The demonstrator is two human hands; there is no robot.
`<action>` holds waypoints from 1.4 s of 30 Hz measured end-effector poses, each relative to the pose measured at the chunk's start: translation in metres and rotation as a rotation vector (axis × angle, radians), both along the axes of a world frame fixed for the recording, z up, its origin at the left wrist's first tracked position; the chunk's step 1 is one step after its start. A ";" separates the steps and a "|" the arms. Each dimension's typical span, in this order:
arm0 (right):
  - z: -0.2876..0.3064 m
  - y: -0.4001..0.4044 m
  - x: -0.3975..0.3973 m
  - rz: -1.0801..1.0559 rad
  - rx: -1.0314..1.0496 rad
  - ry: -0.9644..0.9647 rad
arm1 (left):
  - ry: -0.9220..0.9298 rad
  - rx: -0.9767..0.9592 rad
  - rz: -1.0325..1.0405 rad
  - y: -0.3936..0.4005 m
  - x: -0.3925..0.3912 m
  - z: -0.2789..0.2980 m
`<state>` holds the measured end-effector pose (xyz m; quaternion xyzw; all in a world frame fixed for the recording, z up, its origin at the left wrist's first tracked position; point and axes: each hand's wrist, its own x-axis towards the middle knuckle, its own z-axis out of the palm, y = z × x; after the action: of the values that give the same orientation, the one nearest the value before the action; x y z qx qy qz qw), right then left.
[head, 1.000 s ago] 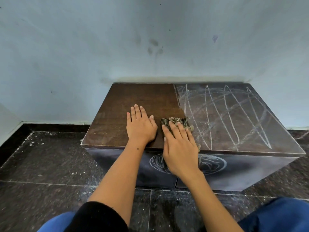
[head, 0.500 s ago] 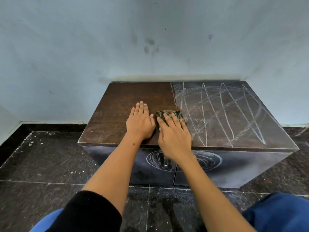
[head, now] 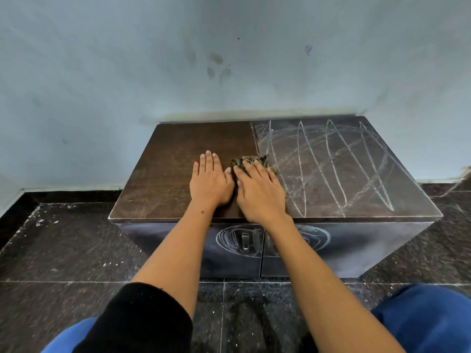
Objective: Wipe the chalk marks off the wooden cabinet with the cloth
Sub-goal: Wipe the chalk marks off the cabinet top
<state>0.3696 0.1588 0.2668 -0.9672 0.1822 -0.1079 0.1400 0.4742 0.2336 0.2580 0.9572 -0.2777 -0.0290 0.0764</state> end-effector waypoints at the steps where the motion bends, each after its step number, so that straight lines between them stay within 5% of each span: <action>1: 0.003 -0.003 0.006 0.006 0.006 0.016 | -0.001 -0.001 -0.002 0.000 0.000 0.000; 7: -0.014 0.006 -0.039 -0.018 -0.087 -0.102 | -0.018 -0.001 0.010 0.000 -0.002 0.001; 14: 0.001 -0.018 -0.008 0.018 -0.020 0.026 | -0.080 -0.027 -0.052 -0.010 -0.007 0.009; 19: -0.015 -0.009 -0.050 -0.019 -0.088 -0.106 | -0.028 -0.037 -0.099 -0.027 -0.013 0.003; 26: 0.000 -0.035 -0.011 -0.022 -0.015 0.026 | -0.021 -0.036 -0.091 -0.028 -0.012 0.001; 32: -0.015 -0.014 -0.069 -0.056 -0.107 -0.113 | -0.034 -0.040 -0.083 -0.028 -0.011 -0.002; 42: -0.006 -0.041 -0.035 -0.031 -0.038 -0.006 | -0.029 -0.042 -0.086 -0.028 -0.011 -0.002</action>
<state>0.3347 0.1181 0.2613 -0.9665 0.1945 -0.1163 0.1203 0.4634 0.2058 0.2560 0.9430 -0.3200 -0.0125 0.0910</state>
